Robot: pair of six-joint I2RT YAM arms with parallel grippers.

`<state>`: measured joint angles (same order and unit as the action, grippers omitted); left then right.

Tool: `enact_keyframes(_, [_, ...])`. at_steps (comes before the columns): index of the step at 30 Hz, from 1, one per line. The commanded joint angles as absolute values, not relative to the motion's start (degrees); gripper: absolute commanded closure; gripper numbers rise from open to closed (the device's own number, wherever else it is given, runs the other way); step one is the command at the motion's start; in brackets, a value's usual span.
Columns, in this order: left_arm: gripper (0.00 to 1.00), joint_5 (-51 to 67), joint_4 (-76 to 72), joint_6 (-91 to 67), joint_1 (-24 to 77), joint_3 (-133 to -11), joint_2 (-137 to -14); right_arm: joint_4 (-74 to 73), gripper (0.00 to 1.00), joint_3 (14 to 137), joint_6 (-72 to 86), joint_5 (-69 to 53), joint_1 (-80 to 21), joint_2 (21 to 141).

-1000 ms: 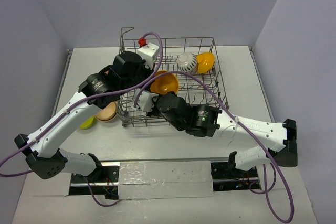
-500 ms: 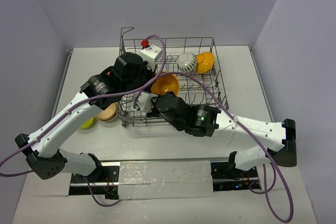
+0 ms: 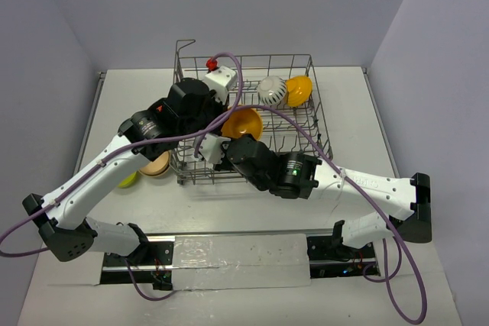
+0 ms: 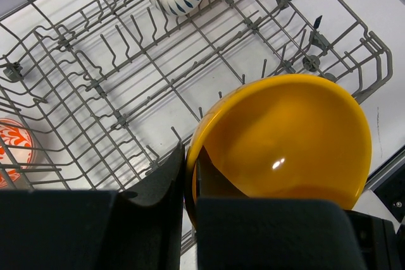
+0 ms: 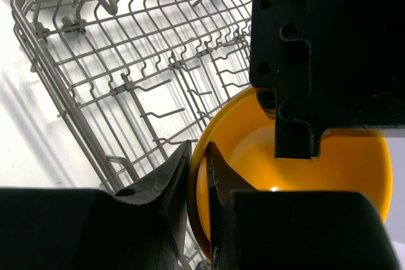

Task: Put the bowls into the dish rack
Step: Pass from the left arm to the right

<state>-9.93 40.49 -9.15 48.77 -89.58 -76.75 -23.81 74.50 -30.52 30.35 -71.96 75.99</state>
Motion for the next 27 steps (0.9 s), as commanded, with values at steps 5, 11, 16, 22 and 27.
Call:
enact_keyframes(5, [0.96,-14.0,38.2,-12.6,47.9,-90.0,-76.4,-19.1,1.00,76.7,-25.8,33.5,-71.2,71.7])
enact_keyframes(11, [0.76,-14.8,38.1,-13.2,47.7,-90.1,-76.7,-18.9,1.00,76.6,-25.8,33.7,-71.2,70.8])
enact_keyframes(16, [0.68,-14.6,37.8,-13.3,47.5,-90.6,-76.7,-18.6,1.00,76.5,-25.8,34.3,-71.4,70.1])
enact_keyframes(22, [0.49,-15.9,37.0,-13.8,47.2,-89.7,-76.6,-17.8,1.00,75.6,-25.8,34.3,-71.7,68.5])
enact_keyframes(27, [0.42,-15.4,37.2,-13.8,46.8,-91.9,-77.3,-17.8,1.00,75.1,-25.8,34.6,-72.1,67.5])
